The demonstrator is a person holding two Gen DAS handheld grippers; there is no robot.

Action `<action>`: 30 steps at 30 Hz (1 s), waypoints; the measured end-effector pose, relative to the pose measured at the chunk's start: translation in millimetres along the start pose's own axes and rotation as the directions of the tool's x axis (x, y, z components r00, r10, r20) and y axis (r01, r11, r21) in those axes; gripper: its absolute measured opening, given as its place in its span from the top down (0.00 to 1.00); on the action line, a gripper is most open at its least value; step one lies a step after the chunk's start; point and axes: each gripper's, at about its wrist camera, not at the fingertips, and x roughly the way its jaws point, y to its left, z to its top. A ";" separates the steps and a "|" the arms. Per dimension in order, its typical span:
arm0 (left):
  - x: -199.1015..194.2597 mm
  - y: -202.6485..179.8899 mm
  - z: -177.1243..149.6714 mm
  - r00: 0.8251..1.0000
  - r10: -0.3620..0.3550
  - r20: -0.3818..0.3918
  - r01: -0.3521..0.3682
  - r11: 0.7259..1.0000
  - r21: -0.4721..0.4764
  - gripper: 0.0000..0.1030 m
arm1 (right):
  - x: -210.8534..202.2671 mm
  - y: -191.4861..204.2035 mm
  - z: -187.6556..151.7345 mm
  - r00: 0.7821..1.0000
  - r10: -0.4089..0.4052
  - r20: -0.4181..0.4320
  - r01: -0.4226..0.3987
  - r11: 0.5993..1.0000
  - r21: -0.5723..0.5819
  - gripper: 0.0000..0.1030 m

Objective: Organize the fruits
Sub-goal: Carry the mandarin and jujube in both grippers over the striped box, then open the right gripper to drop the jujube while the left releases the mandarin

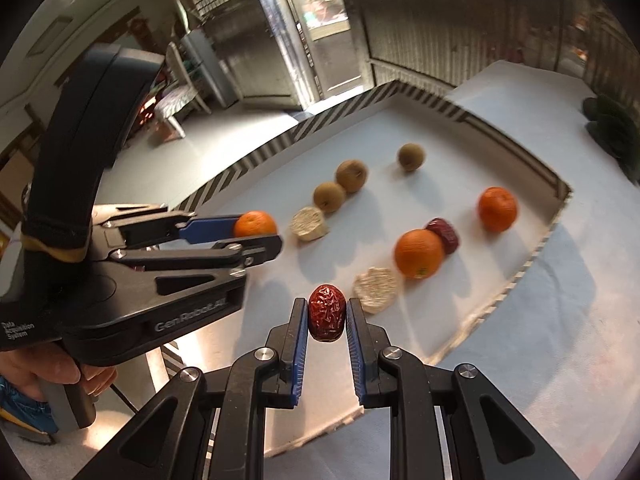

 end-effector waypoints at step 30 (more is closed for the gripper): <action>12.2 -5.5 5.4 1.000 0.027 -0.006 -0.027 1.000 -0.001 0.61 | 0.9 -0.6 -3.3 0.999 -0.054 0.002 0.054 0.999 -0.008 0.75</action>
